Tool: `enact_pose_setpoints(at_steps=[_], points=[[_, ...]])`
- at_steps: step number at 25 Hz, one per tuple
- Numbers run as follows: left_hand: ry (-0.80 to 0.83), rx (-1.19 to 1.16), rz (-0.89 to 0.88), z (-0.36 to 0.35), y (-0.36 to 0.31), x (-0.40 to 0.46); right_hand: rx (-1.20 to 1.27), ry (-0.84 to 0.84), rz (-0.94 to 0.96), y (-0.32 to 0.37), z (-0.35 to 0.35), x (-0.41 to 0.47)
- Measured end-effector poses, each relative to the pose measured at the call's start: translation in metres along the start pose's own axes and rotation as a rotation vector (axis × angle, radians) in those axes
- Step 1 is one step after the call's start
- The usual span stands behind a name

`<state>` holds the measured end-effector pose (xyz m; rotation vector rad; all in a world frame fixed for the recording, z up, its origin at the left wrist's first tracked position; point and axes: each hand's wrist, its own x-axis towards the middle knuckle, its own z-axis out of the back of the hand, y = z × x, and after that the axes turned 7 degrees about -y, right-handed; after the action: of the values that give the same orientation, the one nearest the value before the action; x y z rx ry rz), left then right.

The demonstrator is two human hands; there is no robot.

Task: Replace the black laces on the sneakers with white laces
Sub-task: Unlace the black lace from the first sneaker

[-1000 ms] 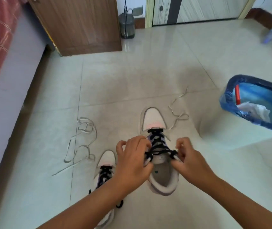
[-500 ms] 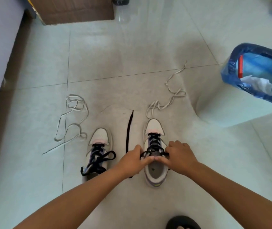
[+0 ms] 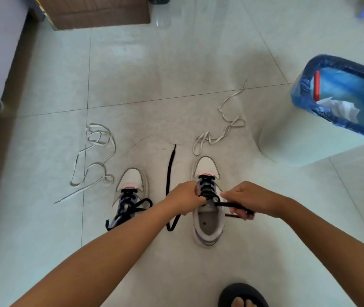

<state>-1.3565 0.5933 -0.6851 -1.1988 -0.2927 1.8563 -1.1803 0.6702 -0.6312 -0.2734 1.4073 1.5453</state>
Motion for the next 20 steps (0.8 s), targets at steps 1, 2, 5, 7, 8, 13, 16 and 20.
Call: enact_pose_setpoints(at_steps=[1, 2, 5, 7, 8, 13, 16, 20], points=[[-0.003, -0.050, 0.018, 0.001, 0.001, 0.001, 0.000, 0.021, -0.040, -0.002, 0.009, -0.006], [-0.010, -0.092, 0.033, 0.002, 0.002, 0.001, 0.012, 0.035, -0.078, -0.005, 0.017, -0.012], [-0.027, -0.060, 0.041, 0.007, 0.003, 0.002, -0.150, 0.105, -0.264, -0.009, 0.025, -0.017], [-0.068, 0.109, 0.004, 0.010, 0.004, 0.004, -0.349, 0.143, -0.427, -0.011, 0.017, -0.011], [-0.086, 0.164, -0.007, 0.010, 0.003, 0.004, -0.386, 0.119, -0.451, -0.011, 0.012, -0.006], [-0.086, 0.272, 0.045, 0.006, -0.003, 0.005, -0.145, -0.227, 0.063, -0.010, -0.015, 0.030], [-0.135, 0.284, -0.009, 0.008, -0.002, 0.006, -0.141, -0.203, 0.117, -0.009, -0.024, 0.041], [-0.156, 0.565, -0.134, 0.014, -0.002, 0.006, -0.517, -0.268, 0.141, -0.013, -0.031, 0.043]])
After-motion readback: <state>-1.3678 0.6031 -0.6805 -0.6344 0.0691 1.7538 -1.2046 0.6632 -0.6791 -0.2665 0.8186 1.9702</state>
